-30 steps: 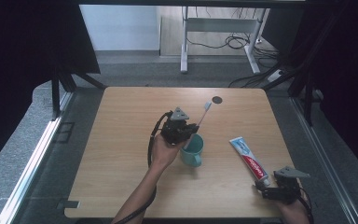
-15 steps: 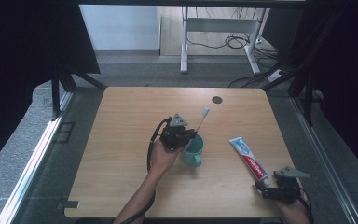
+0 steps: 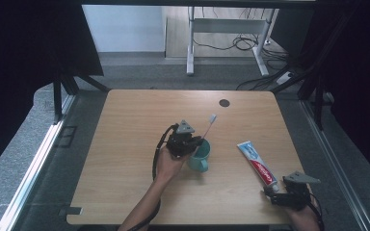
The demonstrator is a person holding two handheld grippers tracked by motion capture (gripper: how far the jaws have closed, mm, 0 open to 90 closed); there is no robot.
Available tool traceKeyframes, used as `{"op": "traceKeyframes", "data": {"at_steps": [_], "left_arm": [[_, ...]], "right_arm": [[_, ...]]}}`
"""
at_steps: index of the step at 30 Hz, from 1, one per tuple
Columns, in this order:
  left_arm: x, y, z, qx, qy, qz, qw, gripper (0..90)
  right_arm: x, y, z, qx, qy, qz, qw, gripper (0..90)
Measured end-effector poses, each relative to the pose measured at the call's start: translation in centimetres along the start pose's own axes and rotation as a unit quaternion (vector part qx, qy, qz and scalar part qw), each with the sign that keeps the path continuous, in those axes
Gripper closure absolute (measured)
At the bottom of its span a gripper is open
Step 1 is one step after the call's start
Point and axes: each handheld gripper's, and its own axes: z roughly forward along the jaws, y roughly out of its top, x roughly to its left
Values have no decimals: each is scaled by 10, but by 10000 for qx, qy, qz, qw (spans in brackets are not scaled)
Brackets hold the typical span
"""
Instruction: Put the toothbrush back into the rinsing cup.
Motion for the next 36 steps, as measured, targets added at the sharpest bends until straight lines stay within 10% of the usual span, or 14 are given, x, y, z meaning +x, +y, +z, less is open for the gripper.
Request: {"op": "traceKeyframes", "data": {"at_steps": [22, 36], "left_arm": [[-8, -6, 11, 387, 115, 230, 9989, 836], [-6, -6, 13, 662, 166, 34, 9977, 828]], "right_arm": [[0, 0, 0, 1, 0, -1, 10000, 74], [0, 0, 0, 0, 1, -1, 10000, 74]]}}
